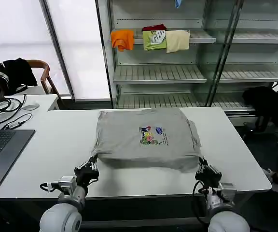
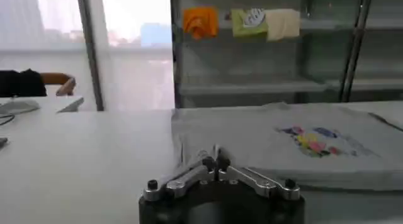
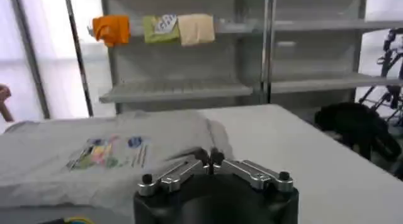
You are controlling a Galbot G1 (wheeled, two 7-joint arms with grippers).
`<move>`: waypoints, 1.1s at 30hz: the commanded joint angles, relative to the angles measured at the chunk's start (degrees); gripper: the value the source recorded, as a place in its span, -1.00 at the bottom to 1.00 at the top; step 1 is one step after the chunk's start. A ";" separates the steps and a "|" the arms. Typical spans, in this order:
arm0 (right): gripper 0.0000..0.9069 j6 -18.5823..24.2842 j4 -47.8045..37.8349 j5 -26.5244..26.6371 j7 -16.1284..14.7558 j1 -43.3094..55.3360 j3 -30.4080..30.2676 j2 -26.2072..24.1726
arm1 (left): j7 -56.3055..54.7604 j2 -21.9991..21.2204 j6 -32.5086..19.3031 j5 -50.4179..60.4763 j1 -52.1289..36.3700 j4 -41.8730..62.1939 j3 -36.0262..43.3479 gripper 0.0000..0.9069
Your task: Fold and organize the clothes.
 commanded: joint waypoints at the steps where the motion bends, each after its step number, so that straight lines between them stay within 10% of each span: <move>1: -1.00 0.40 -10.02 -2.13 -2.84 14.60 -0.08 2.60 | -0.74 0.06 -0.31 -3.26 -15.71 10.64 0.89 -0.98; 33: -1.00 1.65 -43.59 -10.52 -7.87 35.05 -6.91 11.86 | 0.84 1.62 0.77 -5.73 -29.62 35.56 2.30 -0.98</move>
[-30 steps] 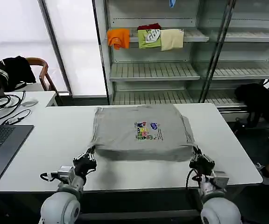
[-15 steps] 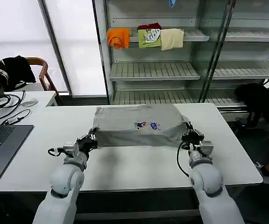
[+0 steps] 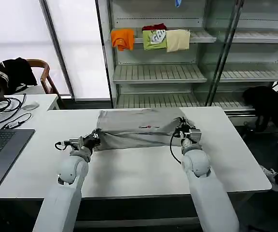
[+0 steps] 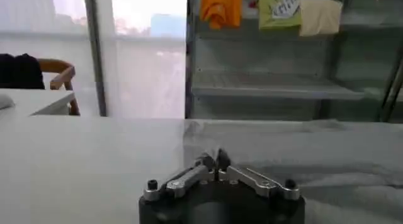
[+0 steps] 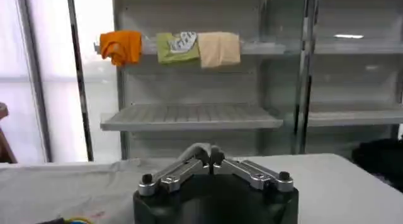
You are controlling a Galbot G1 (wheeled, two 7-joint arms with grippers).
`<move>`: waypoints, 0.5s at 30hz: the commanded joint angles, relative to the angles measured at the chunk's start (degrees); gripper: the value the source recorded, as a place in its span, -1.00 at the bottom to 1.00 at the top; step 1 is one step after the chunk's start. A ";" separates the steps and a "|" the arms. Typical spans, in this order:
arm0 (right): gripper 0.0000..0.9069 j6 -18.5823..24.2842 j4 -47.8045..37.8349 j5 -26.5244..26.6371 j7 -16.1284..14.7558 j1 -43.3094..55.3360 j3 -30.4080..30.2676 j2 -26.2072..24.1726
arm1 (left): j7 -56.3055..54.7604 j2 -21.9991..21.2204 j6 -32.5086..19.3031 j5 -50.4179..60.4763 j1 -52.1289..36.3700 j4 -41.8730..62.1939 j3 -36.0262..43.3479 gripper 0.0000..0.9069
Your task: Fold and organize the clothes.
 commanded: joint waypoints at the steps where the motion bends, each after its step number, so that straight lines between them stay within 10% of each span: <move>1: -1.00 0.22 -7.35 -1.51 -0.57 3.16 -0.56 1.40 | 0.52 0.29 0.34 -0.20 -2.55 5.30 0.31 -0.98; 2: -1.00 0.37 -7.77 -1.57 -0.57 3.10 -0.46 1.38 | 0.66 0.30 0.33 0.11 -2.60 5.44 0.36 -0.98; 3: -1.00 0.38 -7.94 -1.57 -0.57 3.06 -0.38 1.35 | 0.76 0.27 0.23 0.41 -2.64 5.48 0.40 -0.33; 4: 0.02 0.42 -8.11 -1.54 -0.55 3.08 -0.31 1.26 | 0.85 0.26 0.13 0.79 -2.65 5.61 0.50 1.00; 5: 1.00 0.47 -8.21 -1.54 -0.43 3.07 -0.23 1.19 | 0.98 0.16 -0.13 1.51 -2.62 5.62 0.70 1.00; 15: 1.00 -2.91 -4.38 2.15 3.21 1.73 0.95 1.13 | -0.68 0.03 0.65 2.79 -1.16 0.64 1.88 1.00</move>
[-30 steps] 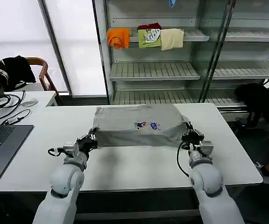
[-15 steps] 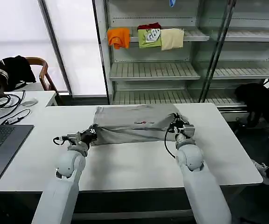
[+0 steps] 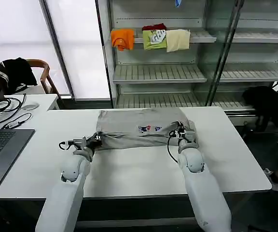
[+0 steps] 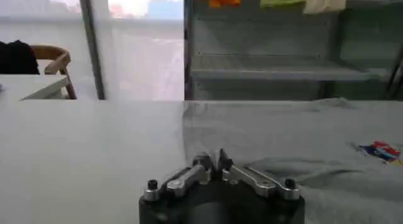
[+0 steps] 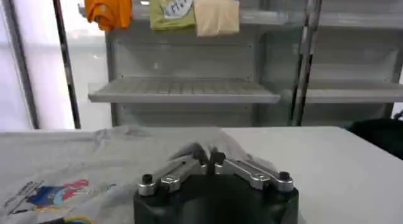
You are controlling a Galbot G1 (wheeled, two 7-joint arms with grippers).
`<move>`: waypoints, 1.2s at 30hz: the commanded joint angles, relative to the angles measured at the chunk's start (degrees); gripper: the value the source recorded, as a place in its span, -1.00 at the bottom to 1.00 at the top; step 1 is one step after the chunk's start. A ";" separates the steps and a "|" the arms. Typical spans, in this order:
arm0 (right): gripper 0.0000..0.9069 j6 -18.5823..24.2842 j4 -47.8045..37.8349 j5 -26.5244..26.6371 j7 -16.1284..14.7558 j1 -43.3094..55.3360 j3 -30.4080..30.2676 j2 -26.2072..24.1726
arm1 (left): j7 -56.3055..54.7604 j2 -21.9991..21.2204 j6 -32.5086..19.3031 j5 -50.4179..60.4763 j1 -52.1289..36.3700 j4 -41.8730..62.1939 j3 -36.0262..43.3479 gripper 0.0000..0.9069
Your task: Fold and organize the clothes.
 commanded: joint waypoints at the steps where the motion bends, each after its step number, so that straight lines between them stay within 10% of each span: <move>1: 1.00 -1.95 1.27 2.67 2.53 0.19 0.34 0.50 | -1.65 0.14 0.48 1.12 0.28 -3.60 0.75 1.00; 8: 1.00 -3.60 7.38 5.47 7.00 -0.74 0.74 1.05 | -2.73 0.25 0.68 1.47 2.48 -8.33 1.35 1.00; 36: 1.00 -8.96 21.25 8.67 9.14 -12.61 1.17 -8.52 | -2.99 2.38 0.74 4.40 13.08 -16.66 0.97 1.00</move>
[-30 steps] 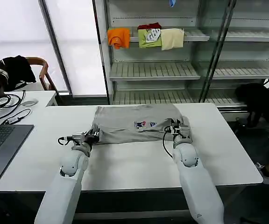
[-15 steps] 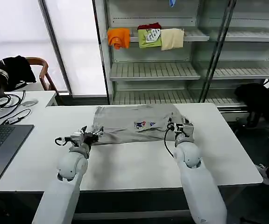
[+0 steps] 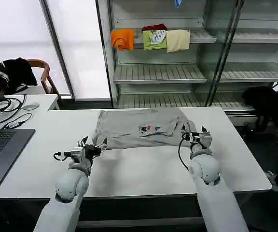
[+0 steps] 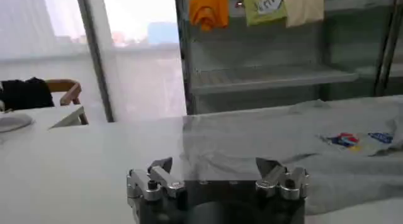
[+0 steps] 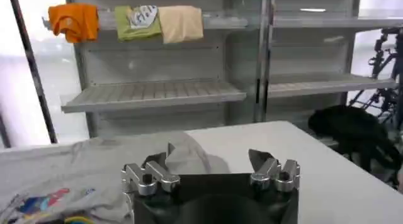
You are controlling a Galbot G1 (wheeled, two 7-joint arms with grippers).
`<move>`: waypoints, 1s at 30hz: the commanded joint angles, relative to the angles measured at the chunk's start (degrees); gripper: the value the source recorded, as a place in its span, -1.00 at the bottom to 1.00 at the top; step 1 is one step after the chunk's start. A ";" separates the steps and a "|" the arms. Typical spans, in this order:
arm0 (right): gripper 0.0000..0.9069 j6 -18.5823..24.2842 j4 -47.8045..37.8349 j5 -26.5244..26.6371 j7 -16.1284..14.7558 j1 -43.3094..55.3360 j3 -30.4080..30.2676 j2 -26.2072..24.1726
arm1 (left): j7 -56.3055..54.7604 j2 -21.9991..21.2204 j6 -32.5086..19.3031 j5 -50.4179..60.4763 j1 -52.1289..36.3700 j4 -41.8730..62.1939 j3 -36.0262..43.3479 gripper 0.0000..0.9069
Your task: Fold and organize the clothes.
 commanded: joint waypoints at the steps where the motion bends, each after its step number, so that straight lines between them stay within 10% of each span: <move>1: 1.00 -0.81 1.41 0.84 0.58 -2.28 -0.39 -2.29 | 0.07 0.28 0.06 0.85 1.83 0.04 0.33 1.00; 26: 1.00 -0.71 -7.59 4.45 -0.67 -0.62 0.40 -0.24 | 0.43 -0.34 -0.08 1.40 -2.03 9.46 0.62 1.00; 30: 0.38 -0.63 -8.40 4.60 -0.90 -0.36 0.75 0.03 | 0.43 -0.37 -0.08 1.14 -2.19 9.85 0.67 0.89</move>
